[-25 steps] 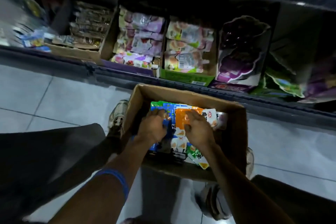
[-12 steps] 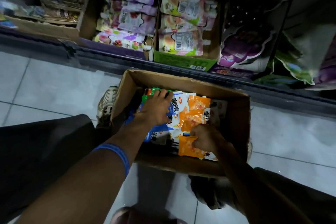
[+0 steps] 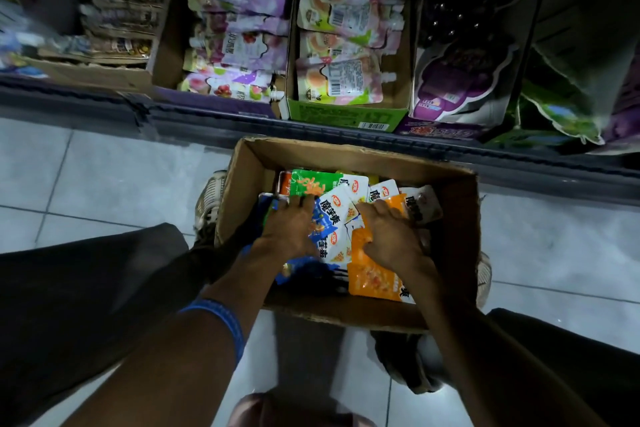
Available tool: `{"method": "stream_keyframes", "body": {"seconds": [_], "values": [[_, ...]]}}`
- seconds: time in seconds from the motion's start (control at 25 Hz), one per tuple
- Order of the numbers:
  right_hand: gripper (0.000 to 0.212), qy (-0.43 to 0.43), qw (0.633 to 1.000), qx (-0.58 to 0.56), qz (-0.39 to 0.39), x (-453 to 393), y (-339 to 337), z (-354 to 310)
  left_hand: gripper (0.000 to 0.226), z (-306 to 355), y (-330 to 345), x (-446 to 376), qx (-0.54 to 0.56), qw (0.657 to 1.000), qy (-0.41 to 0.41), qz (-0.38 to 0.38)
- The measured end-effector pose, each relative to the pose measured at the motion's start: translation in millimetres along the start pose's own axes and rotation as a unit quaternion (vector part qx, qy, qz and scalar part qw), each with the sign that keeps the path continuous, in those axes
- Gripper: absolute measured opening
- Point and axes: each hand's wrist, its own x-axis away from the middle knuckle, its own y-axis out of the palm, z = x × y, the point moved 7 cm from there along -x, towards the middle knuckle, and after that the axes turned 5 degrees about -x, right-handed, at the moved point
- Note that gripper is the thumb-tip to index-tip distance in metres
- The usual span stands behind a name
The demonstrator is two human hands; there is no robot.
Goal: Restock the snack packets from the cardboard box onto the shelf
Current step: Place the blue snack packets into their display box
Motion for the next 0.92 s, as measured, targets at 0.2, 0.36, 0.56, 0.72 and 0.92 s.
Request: {"method": "stream_keyframes", "body": {"seconds": [0.2, 0.36, 0.56, 0.72, 0.92], "values": [[0.061, 0.009, 1.0, -0.013, 0.01, 5, -9, -2, 0.105, 5, -2, 6, 0.04, 0.997, 0.054, 0.039], [0.038, 0.032, 0.999, -0.038, -0.004, 4, -16, 7, 0.113, -1, 16, 6, 0.16, 0.983, 0.037, -0.079], [0.033, 0.049, 0.997, -0.063, -0.007, 3, -11, 13, 0.089, 9, 12, 13, 0.081, 0.989, 0.113, -0.054], [0.037, 0.061, 0.993, -0.097, 0.003, 4, -9, 19, 0.095, 16, 1, 14, -0.081, 0.986, 0.141, -0.029], [0.036, 0.06, 0.991, -0.116, 0.025, 3, -6, 22, 0.13, -4, 4, 12, -0.055, 0.996, 0.058, -0.037]]}}
